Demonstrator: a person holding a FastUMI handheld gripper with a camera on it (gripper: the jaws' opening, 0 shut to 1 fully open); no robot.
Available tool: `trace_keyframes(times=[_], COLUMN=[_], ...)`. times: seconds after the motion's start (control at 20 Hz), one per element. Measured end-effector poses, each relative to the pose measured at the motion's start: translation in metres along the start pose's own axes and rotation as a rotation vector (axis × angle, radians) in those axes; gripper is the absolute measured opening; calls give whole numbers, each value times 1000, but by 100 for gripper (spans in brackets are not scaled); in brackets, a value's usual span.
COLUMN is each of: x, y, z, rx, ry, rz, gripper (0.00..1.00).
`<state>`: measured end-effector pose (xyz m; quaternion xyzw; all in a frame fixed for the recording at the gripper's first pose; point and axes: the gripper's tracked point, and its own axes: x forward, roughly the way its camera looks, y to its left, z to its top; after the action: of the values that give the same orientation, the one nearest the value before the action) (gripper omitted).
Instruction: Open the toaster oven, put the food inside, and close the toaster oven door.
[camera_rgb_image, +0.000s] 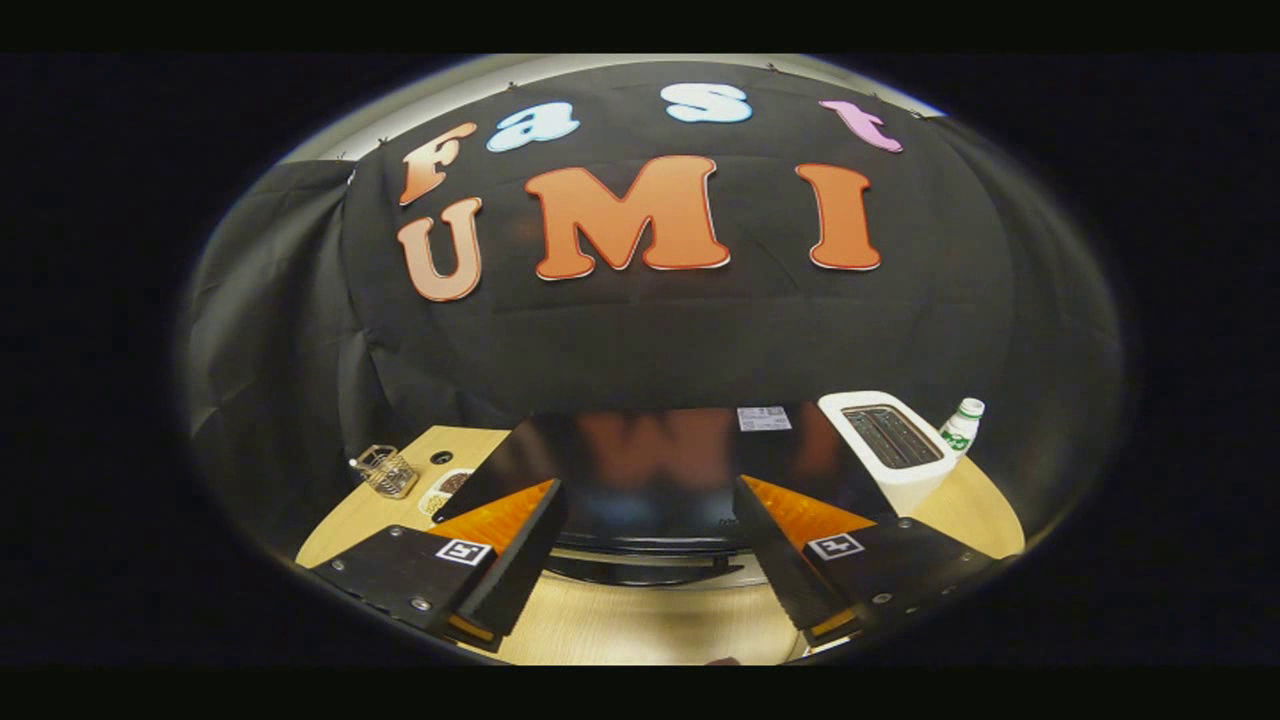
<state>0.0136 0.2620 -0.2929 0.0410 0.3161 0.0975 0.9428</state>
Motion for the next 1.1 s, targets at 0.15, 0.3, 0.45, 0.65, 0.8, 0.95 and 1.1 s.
trace_keyframes(times=[0.15, 0.3, 0.45, 0.65, 0.8, 0.95, 1.1], x=[6, 1, -7, -24, -43, -62, -76], y=[-1, 0, 4, 11, 15, 18, 19], z=[-27, -40, -42, -55, -72, -93, -120], rx=[-29, -69, -99, -90, -107, -126, -101], ry=[46, 40, 1, -15, 29, 85, 173], rz=[-34, -47, -32, 3, 51, 100, 131], gripper=[99, 99, 98, 85, 79, 79, 79])
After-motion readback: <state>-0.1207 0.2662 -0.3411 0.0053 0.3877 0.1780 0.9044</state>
